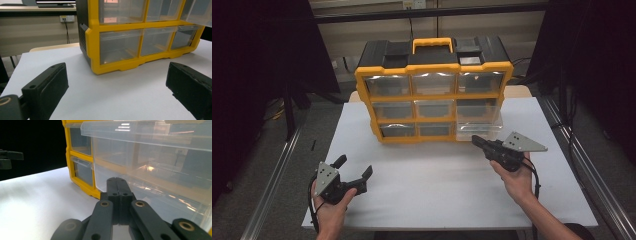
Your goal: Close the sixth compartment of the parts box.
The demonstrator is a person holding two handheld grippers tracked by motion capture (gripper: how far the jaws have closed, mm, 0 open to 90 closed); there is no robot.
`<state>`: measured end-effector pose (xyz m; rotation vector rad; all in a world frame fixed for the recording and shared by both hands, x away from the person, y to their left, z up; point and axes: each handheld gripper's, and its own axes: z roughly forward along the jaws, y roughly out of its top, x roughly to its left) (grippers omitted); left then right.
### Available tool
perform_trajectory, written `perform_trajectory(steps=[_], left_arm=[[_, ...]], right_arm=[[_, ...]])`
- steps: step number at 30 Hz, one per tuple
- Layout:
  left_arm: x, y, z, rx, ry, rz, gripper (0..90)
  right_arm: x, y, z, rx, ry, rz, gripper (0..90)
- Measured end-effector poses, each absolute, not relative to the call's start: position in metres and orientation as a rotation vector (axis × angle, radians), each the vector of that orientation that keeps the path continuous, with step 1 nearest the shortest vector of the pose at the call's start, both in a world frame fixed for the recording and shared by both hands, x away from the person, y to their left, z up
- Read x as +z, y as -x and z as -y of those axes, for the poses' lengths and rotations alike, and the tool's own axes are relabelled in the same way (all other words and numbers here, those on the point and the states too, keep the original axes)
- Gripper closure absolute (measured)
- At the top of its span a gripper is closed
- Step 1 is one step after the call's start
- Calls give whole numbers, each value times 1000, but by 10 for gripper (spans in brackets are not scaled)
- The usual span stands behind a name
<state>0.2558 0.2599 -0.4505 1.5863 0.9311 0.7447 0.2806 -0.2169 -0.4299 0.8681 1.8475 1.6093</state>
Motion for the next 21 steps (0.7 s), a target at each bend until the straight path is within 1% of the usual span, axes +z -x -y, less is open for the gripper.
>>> perform_trajectory(steps=[8,11,21], left_arm=[[-450,-256,-260,737,-1588,-912,41],[-450,-256,-259,733,-1585,-917,41],[-449,-254,-261,736,-1579,-932,41]], right_arm=[[-426,-280,216,1603,-858,-1832,900],[-420,-280,214,1598,-842,-1815,900],[-418,-282,214,1589,-836,-1792,900]])
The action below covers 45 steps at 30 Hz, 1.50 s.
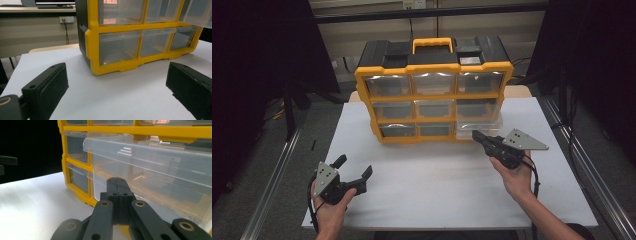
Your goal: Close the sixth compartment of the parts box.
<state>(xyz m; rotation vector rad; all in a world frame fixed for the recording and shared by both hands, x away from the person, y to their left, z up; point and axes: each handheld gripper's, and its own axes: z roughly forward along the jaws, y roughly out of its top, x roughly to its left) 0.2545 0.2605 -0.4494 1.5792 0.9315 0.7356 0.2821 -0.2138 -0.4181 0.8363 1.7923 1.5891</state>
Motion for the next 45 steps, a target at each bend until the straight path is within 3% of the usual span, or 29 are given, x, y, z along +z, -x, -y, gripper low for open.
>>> perform_trajectory(steps=[45], left_arm=[[-451,-256,-260,736,-1573,-932,41]], right_arm=[[-419,-298,212,1648,-870,-1790,900]])
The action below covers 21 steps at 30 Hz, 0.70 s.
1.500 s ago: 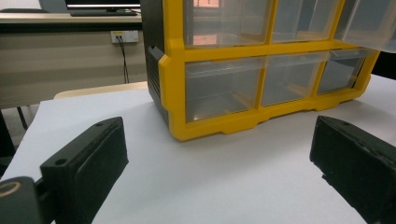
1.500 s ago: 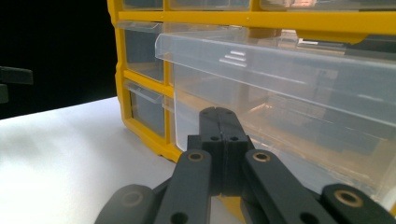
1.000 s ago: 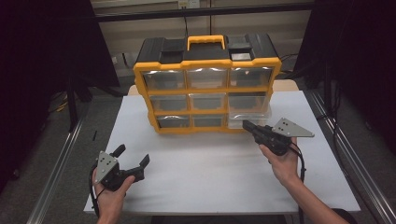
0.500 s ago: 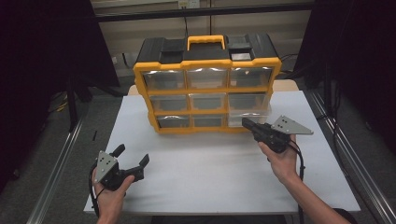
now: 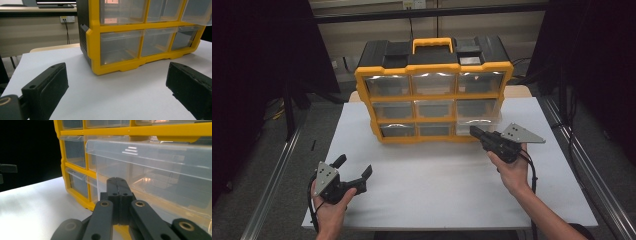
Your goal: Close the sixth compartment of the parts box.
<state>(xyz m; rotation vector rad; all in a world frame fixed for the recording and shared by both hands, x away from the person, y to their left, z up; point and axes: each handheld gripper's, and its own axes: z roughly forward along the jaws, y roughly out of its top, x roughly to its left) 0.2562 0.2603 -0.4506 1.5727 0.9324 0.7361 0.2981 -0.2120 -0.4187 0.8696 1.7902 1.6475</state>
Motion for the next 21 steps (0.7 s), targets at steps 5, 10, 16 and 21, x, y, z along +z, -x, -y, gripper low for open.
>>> perform_trajectory(steps=[5,10,16,21], left_arm=[[-451,-256,-261,742,-1576,-929,41],[-450,-256,-261,741,-1576,-925,41],[-451,-257,-260,735,-1561,-928,41],[-451,-257,-261,749,-1565,-933,41]], right_arm=[[-419,-299,211,1649,-872,-1788,900],[-419,-300,211,1649,-869,-1790,900],[-418,-301,212,1644,-884,-1790,900],[-417,-304,212,1642,-880,-1792,900]])
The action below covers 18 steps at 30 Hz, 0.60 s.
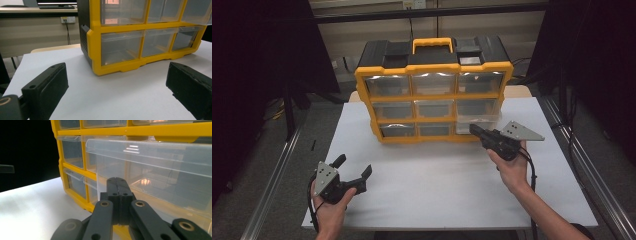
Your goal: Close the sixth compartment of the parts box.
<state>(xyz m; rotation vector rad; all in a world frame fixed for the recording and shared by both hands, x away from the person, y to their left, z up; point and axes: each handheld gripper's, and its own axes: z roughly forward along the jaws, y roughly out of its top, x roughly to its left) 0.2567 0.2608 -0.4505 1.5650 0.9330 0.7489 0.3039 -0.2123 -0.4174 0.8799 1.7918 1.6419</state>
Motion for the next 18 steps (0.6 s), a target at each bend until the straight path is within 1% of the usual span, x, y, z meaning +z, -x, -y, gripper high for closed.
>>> perform_trajectory(steps=[18], left_arm=[[-451,-257,-260,734,-1571,-932,41]], right_arm=[[-418,-310,210,1645,-878,-1774,900]])
